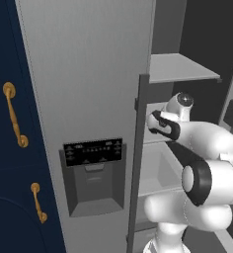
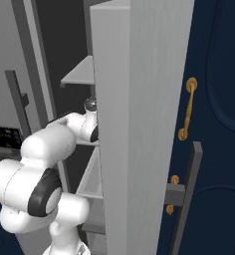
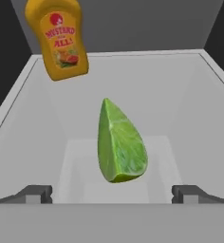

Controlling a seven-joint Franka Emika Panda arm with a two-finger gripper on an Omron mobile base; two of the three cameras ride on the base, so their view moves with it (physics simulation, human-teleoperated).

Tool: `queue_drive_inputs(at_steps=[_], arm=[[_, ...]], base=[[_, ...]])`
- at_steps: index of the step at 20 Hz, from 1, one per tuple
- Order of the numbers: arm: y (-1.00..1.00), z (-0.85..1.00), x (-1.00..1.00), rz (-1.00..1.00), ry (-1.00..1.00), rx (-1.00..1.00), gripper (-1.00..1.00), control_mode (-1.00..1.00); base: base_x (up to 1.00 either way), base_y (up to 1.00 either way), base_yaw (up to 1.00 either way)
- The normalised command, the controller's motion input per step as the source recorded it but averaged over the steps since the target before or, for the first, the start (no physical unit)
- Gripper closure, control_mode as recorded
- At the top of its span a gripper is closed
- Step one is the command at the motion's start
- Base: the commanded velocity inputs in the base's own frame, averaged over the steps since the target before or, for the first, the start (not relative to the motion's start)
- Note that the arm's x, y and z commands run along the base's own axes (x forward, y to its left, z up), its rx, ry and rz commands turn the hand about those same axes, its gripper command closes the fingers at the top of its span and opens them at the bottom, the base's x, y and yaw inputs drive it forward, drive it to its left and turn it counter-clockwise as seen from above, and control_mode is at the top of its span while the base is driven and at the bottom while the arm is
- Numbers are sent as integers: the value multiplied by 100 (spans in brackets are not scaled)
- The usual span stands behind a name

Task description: Grab a lemon wedge from the fridge and one ice cube from the ice bowl, and put them in the glass of lemonade.

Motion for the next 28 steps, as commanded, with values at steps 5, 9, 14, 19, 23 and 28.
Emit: queue_drive_inputs(at_steps=[5, 9, 14, 19, 23, 28], arm=[[-9, -16, 55, 0, 1, 0, -100, -100], [0, -19, 50, 0, 0, 0, -100, -100], [-1, -41, 12, 0, 2, 0, -100, -100], [7, -56, 0, 0, 2, -1, 100, -100], [0, -21, 3, 0, -5, 0, 100, -100], [0, 4, -25, 0, -7, 0, 100, -100]], base=[[0, 0, 0], [0, 0, 0], [0, 0, 0], [0, 0, 0], [0, 0, 0], [0, 0, 0]])
